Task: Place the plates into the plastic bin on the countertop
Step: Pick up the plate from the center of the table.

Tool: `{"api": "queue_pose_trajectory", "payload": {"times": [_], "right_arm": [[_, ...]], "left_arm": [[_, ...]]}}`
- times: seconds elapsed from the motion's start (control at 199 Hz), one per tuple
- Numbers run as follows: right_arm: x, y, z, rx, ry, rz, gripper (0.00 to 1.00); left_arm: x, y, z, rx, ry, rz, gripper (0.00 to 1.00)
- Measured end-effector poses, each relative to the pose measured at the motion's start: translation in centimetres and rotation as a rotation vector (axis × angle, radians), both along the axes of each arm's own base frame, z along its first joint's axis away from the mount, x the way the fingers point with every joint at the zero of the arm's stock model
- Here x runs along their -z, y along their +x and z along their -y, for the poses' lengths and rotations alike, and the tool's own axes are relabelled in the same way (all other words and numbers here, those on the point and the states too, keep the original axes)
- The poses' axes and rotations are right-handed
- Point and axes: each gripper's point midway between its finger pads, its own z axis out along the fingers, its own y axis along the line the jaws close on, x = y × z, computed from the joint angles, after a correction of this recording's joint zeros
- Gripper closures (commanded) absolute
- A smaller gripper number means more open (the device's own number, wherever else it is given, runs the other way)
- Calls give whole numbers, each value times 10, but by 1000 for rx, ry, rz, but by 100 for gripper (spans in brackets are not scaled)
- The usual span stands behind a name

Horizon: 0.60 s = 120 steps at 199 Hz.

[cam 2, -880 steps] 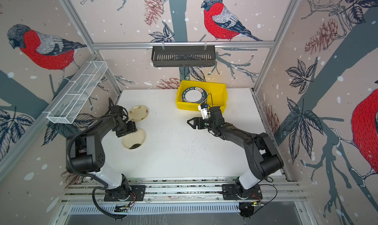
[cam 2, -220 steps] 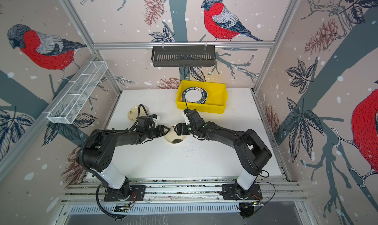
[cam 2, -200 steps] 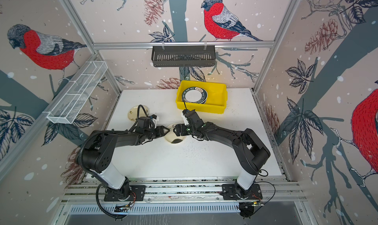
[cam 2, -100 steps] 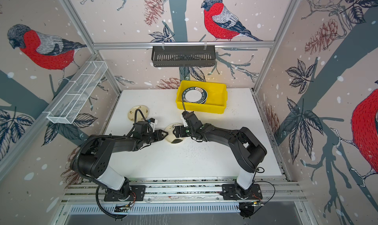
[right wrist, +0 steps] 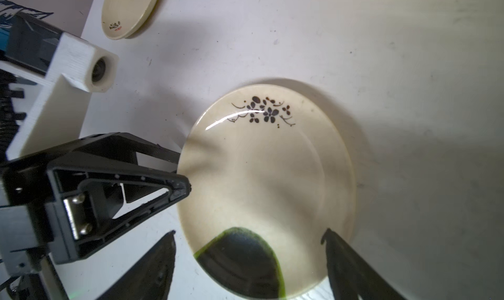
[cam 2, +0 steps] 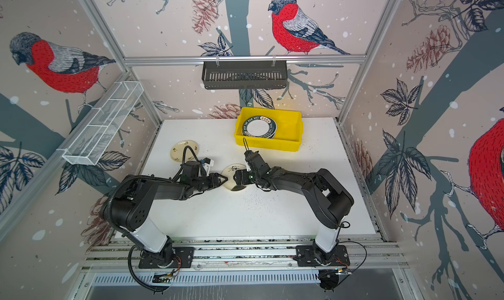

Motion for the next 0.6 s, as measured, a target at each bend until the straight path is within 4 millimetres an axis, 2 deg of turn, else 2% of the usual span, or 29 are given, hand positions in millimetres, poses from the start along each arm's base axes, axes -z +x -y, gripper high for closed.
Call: {"api": "queue_pose_trajectory", "payload": {"times": [0.377,0.488,0.604], "right_arm": [[19,4,1,-16,5,-10,14],[18,3,-1,-25,16,-12,14],[15,4,-4,-30,30,-5,14]], "left_arm": [[4,2,11,42,-65,21,61],[5,3,13,49,-81,28,62],[7,3,15,58,-93,31,71]]}}
